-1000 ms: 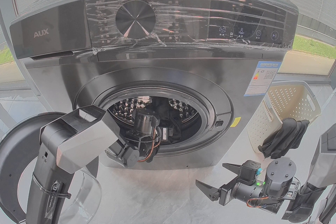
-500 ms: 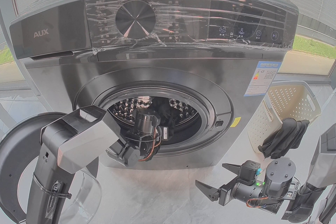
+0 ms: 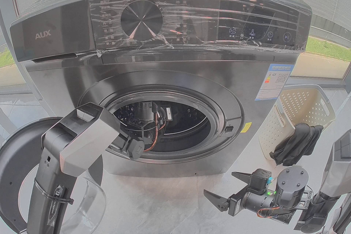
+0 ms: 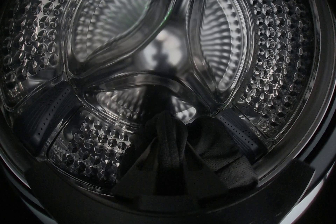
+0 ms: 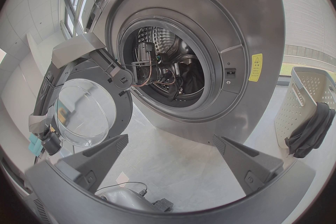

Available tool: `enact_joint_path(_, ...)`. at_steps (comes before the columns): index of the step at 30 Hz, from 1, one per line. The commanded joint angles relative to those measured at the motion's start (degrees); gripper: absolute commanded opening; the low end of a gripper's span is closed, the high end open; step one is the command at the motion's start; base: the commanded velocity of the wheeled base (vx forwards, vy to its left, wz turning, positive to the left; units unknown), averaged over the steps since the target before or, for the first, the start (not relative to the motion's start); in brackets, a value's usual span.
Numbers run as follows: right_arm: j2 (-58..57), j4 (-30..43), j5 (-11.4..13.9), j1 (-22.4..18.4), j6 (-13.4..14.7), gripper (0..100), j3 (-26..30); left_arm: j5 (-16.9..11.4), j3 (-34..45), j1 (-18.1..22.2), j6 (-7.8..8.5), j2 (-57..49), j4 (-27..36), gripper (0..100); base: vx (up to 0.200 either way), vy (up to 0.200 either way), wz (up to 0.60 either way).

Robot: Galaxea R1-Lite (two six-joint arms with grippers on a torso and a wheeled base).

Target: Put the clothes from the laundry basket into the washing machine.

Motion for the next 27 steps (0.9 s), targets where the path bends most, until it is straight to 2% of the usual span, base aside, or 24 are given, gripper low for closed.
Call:
enact_joint_path(1,0.1,0.0,0.0,0.2,0.0,100,0.2,0.0,0.1,0.1,0.08,0.4,-0.2,0,0.0,0.0,0.0)
enact_joint_path(2,0.1,0.0,0.1,0.2,0.0,100,0.2,0.0,0.2,0.1,0.08,0.4,-0.2,0,0.0,0.0,0.0)
enact_joint_path(3,0.1,0.0,0.0,0.3,0.0,100,0.2,0.0,0.3,0.1,-0.01,0.3,-0.2,100,0.0,0.0,0.0)
enact_joint_path(6,0.1,0.0,0.0,0.3,0.0,100,0.2,0.0,1.4,-0.5,-0.71,-0.4,0.2,100,0.0,0.0,0.0)
enact_joint_path(10,0.1,0.0,0.0,0.3,0.0,100,0.3,0.0,5.8,-1.4,-0.62,-3.4,1.8,100,0.0,0.0,0.0)
enact_joint_path(11,0.2,0.0,0.0,0.2,0.1,100,0.3,-0.4,9.4,-2.0,-0.54,-5.4,5.5,100,0.0,0.0,0.0)
enact_joint_path(14,0.2,0.0,0.1,0.3,0.3,100,0.3,-0.9,12.4,-2.8,-0.54,-6.6,7.9,100,0.0,0.0,0.0)
enact_joint_path(27,0.2,0.0,0.1,0.3,0.3,100,0.3,-1.0,11.4,-1.8,0.08,-1.7,8.1,100,0.0,0.0,0.0)
